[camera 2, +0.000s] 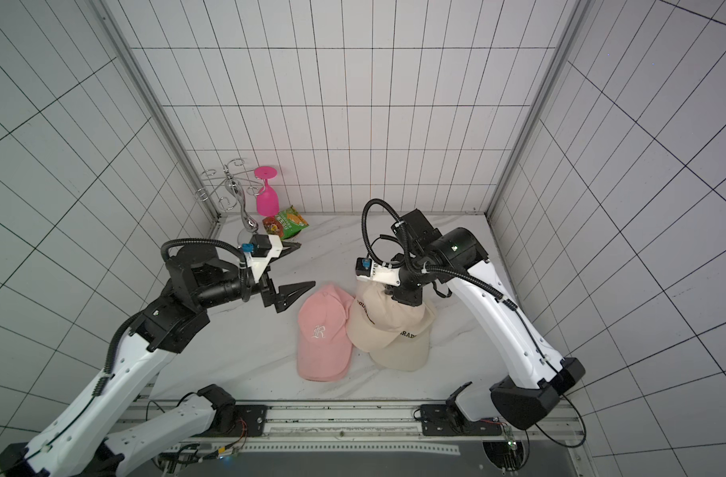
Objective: Stack the baseball caps by color
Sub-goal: Pick up the baseball cap from the center of the board, then place the baseball cap on the baseball cap.
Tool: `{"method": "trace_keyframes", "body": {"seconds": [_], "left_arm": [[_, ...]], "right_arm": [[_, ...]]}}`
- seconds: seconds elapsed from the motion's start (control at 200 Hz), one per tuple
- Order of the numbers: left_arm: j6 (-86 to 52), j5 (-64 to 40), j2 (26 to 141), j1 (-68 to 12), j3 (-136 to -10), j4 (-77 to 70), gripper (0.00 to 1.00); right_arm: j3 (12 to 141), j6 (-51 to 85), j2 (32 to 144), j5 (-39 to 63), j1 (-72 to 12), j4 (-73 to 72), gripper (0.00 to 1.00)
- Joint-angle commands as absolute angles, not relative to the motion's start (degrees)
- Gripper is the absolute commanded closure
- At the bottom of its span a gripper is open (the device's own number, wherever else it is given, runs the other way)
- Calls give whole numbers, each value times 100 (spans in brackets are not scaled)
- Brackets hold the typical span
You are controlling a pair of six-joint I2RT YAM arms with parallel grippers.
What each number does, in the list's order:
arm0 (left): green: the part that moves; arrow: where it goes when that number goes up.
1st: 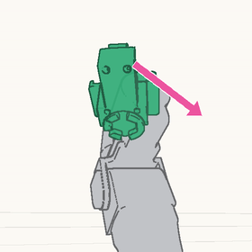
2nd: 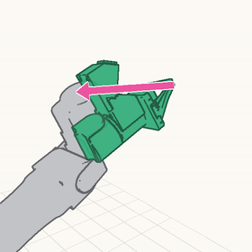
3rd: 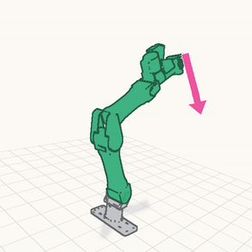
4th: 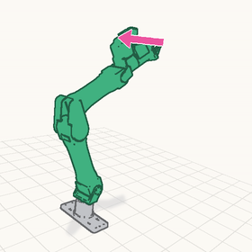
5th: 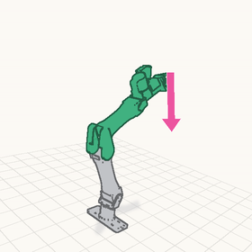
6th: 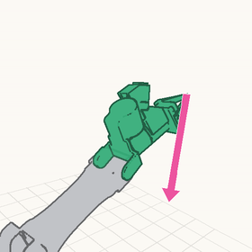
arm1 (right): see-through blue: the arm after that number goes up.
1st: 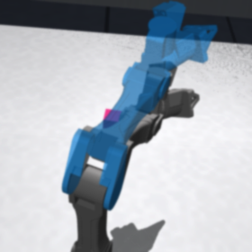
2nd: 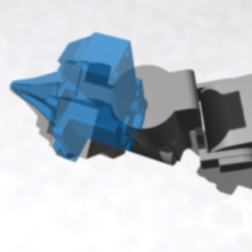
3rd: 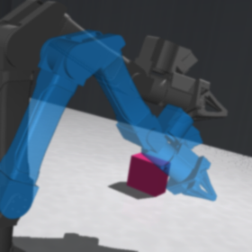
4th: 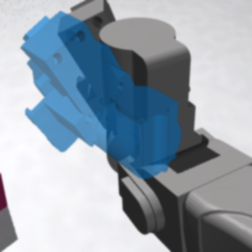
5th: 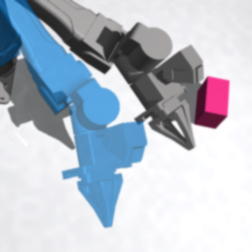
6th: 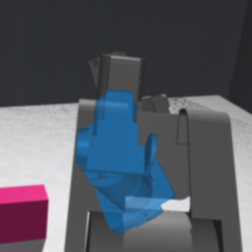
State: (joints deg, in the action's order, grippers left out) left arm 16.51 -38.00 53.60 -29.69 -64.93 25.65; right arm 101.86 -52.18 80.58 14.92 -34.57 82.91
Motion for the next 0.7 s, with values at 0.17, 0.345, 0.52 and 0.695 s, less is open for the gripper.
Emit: {"method": "trace_keyframes", "body": {"seconds": [0.17,0.345,0.52,0.695], "left_arm": [[3603,-6029,6485,-3219,-7452,3619,4],[4690,-5237,7437,-4011,-8170,4631,4],[5333,-5608,7885,-4059,-8525,4852,4],[6705,-5821,9001,-4335,-9861,7083,7]], "right_arm": [[9894,-6819,7050,2334,-3481,8141,100],[9712,-7148,6928,2541,-3482,8198,100],[9658,-7314,6877,2698,-3502,8274,100],[9516,-7418,6876,2714,-3588,8303,100]]}}
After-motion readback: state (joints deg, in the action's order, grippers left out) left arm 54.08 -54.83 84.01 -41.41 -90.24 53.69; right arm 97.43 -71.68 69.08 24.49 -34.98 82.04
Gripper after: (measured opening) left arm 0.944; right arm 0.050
